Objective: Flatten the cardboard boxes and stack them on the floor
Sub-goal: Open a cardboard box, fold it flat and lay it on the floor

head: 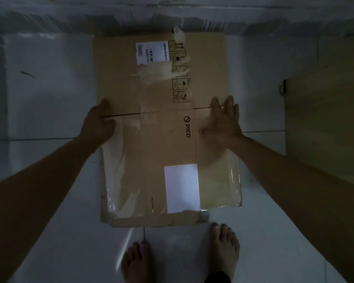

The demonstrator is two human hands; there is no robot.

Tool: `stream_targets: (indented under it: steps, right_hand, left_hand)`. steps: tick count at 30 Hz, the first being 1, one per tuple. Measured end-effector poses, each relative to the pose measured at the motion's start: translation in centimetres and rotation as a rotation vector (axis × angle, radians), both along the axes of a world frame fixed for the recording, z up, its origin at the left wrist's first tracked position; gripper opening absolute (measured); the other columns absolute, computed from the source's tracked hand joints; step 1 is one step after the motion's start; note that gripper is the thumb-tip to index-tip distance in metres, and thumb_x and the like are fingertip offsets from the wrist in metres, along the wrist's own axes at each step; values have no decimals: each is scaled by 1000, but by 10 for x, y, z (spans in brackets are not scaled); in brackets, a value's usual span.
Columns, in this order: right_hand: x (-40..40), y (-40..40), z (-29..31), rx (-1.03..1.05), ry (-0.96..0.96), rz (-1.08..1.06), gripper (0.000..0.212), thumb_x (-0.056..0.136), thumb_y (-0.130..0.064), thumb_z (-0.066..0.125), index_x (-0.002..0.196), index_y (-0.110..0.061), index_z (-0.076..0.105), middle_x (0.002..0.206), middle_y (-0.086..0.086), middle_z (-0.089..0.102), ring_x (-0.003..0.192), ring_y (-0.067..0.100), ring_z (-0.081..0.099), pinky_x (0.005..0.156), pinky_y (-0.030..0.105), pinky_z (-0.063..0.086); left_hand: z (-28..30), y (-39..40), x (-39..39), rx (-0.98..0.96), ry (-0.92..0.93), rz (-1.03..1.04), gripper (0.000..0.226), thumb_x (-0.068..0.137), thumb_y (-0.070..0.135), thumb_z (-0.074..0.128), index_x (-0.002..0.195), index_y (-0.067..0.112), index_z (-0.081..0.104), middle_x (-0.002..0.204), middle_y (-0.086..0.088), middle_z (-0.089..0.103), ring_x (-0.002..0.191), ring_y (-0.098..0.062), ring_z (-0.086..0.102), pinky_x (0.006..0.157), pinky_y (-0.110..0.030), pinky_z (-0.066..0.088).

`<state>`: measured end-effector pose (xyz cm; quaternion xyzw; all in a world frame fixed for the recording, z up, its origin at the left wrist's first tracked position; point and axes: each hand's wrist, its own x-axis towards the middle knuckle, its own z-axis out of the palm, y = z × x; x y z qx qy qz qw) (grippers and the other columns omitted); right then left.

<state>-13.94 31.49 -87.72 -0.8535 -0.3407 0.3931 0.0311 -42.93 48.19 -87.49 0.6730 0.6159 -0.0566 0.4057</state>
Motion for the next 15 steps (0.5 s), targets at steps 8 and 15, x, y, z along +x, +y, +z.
stream_targets:
  steps: [8, 15]
  right_hand:
    - [1, 1, -9, 22, -50, 43, 109, 80, -48, 77, 159, -36, 2, 165, 6, -24, 151, 37, -21, 122, 56, 8]
    - [-41, -4, 71, 47, -95, 161, 95, 90, -53, 61, 160, -28, 3, 168, 7, -11, 154, 27, -11, 123, 53, 1]
  left_hand:
    - [-10, 27, 9, -28, 152, -105, 85, 76, 52, 37, 156, 33, 15, 153, -16, 28, 132, -49, 37, 108, -57, 35]
    - [72, -22, 54, 313, 224, -431, 51, 91, 21, 56, 141, 13, 49, 152, -14, 39, 135, -38, 39, 110, -57, 29]
